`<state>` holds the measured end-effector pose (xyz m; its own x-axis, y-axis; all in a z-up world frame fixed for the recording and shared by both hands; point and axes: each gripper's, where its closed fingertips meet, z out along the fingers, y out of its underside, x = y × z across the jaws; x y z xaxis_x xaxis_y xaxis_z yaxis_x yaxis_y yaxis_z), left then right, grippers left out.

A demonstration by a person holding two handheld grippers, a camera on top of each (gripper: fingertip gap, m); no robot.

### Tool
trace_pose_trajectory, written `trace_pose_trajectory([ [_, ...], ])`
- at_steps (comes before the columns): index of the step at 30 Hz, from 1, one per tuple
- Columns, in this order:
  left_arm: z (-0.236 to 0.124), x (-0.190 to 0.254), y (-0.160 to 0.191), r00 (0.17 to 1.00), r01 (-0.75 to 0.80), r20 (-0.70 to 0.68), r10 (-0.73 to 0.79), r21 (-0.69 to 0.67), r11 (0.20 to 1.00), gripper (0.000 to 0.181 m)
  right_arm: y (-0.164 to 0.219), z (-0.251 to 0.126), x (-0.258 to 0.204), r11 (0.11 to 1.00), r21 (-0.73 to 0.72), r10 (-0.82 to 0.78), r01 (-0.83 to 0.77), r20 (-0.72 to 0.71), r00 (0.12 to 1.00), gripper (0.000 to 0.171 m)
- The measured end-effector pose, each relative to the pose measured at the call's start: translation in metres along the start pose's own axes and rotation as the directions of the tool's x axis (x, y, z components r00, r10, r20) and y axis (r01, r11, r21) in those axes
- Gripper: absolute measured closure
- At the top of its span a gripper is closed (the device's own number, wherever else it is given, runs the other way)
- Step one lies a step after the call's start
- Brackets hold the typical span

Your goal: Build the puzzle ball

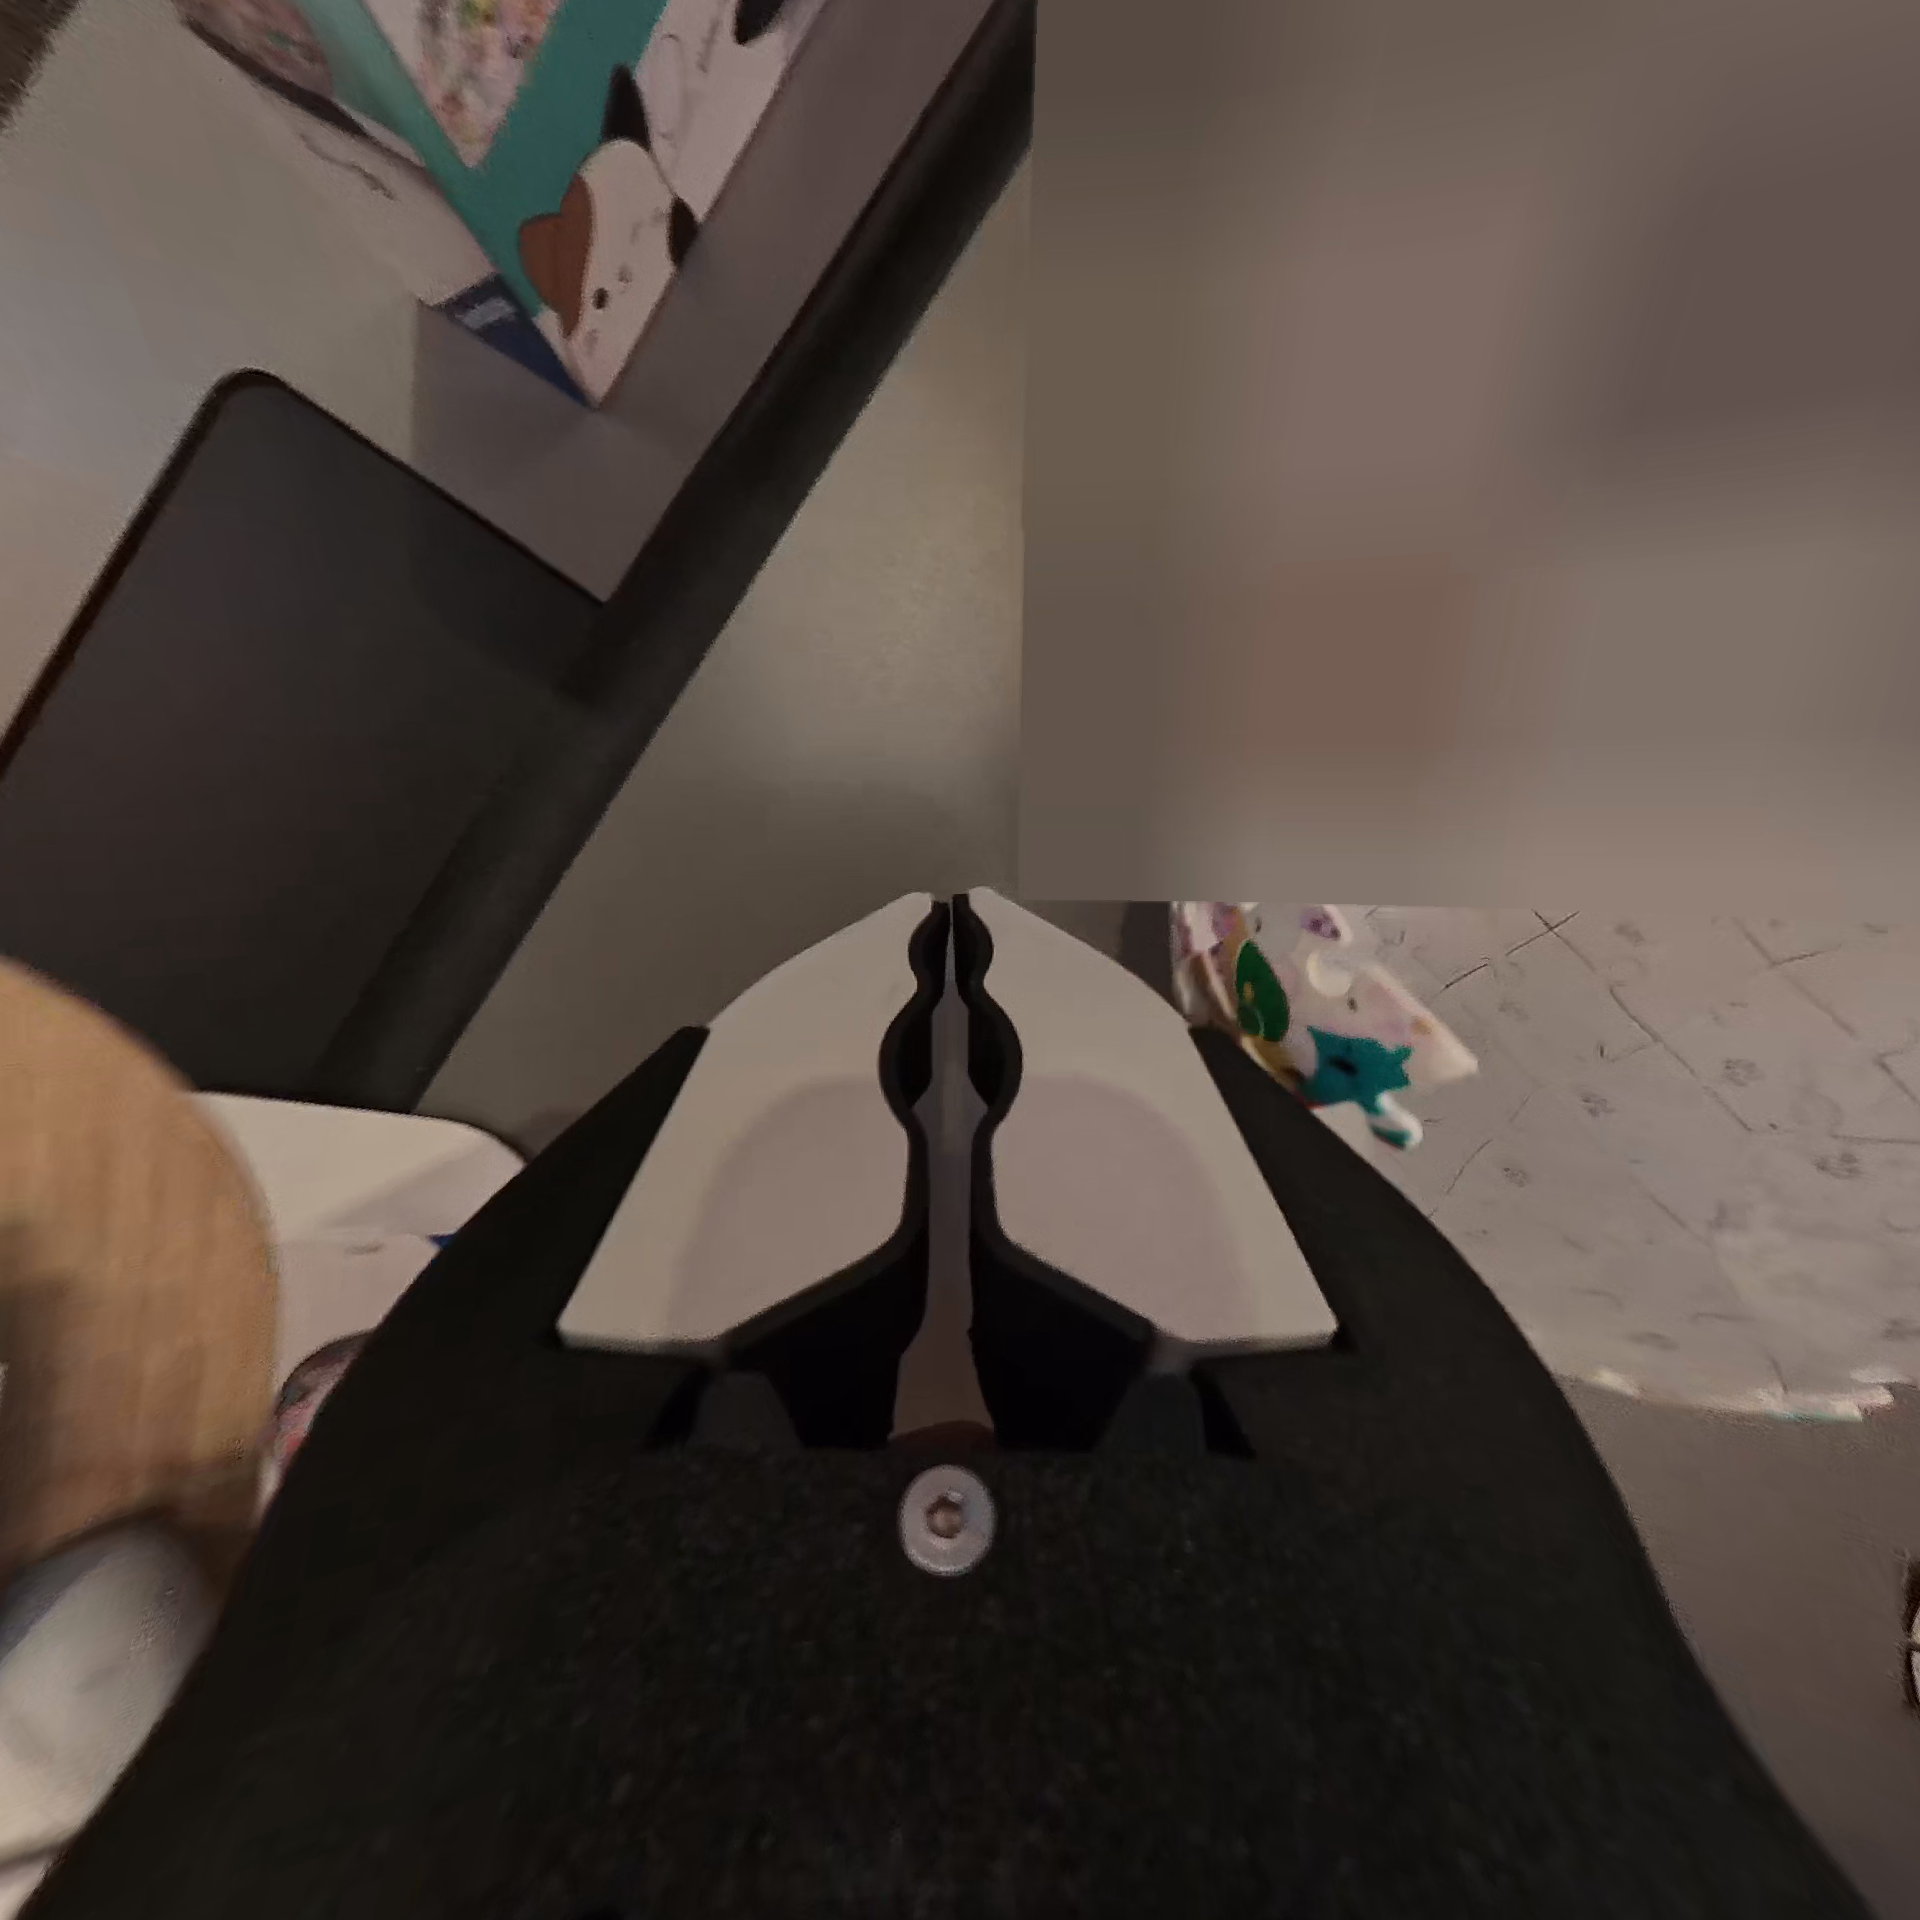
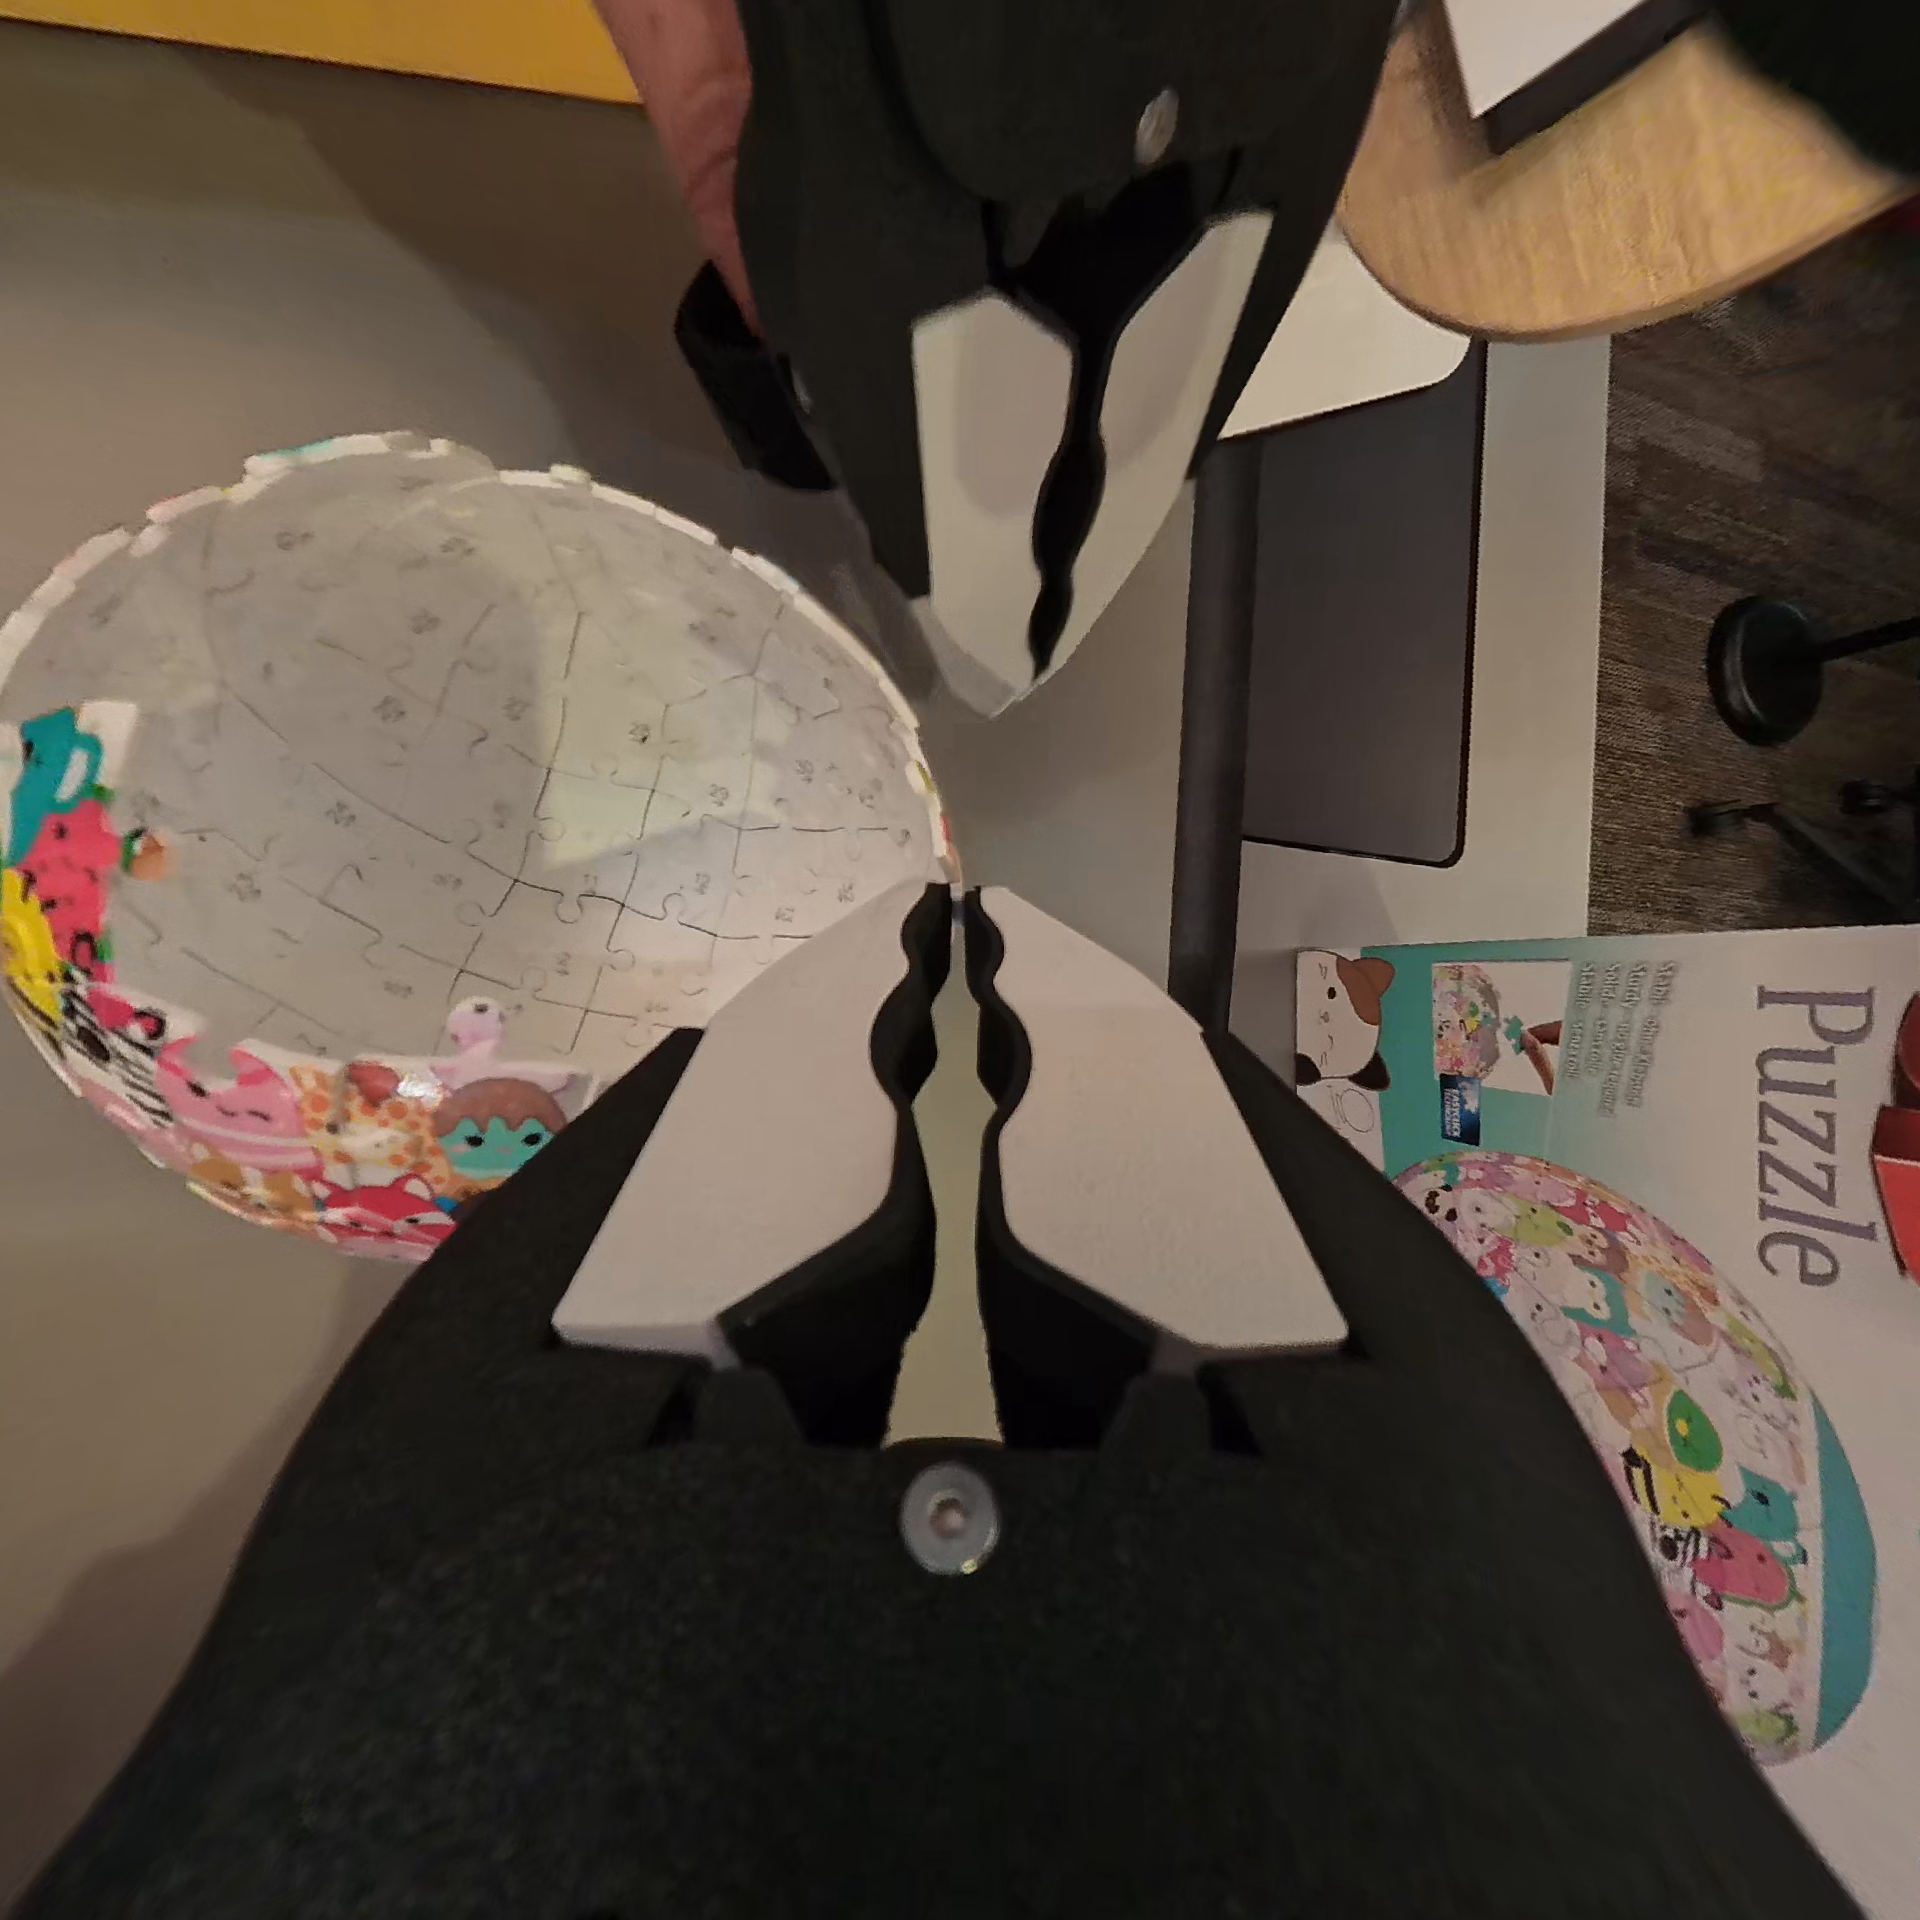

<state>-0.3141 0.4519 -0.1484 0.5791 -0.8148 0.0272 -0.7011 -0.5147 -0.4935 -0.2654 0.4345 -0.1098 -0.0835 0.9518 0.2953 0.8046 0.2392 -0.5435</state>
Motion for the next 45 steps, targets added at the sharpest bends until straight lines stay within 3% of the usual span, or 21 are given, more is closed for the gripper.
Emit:
trace_pose_trajectory([
  [6,-0.035,0.006,-0.017,0.994,0.092,-0.066,-0.082,0.168,0.981,0.164,0.000,0.000,0.000,1.000,-0.008,-0.012,0.012,-0.007,1.000,0.169],
  [11,-0.064,0.026,-0.035,0.996,0.050,-0.086,-0.024,0.315,0.948,0.159,0.001,0.001,0.001,1.000,-0.017,0.003,-0.003,-0.008,1.000,0.169],
  [16,-0.053,0.039,-0.034,0.996,-0.083,0.034,0.079,0.178,0.981,0.159,0.001,0.002,0.003,1.000,-0.015,0.014,-0.014,-0.018,1.000,0.168],
  [20,-0.044,0.039,-0.027,0.997,-0.036,0.071,0.030,0.078,0.996,0.157,0.000,0.003,0.004,1.000,-0.015,0.000,-0.001,-0.031,1.000,0.168],
  [26,-0.041,0.050,-0.025,0.998,0.049,0.044,-0.052,0.061,0.997,0.157,-0.001,0.003,0.004,1.000,-0.017,-0.021,0.020,-0.039,0.999,0.168],
  [45,-0.030,0.034,-0.019,0.974,0.139,0.183,-0.132,-0.027,0.990,0.171,-0.004,0.006,0.006,0.998,-0.020,-0.059,0.058,-0.041,0.997,0.168],
])
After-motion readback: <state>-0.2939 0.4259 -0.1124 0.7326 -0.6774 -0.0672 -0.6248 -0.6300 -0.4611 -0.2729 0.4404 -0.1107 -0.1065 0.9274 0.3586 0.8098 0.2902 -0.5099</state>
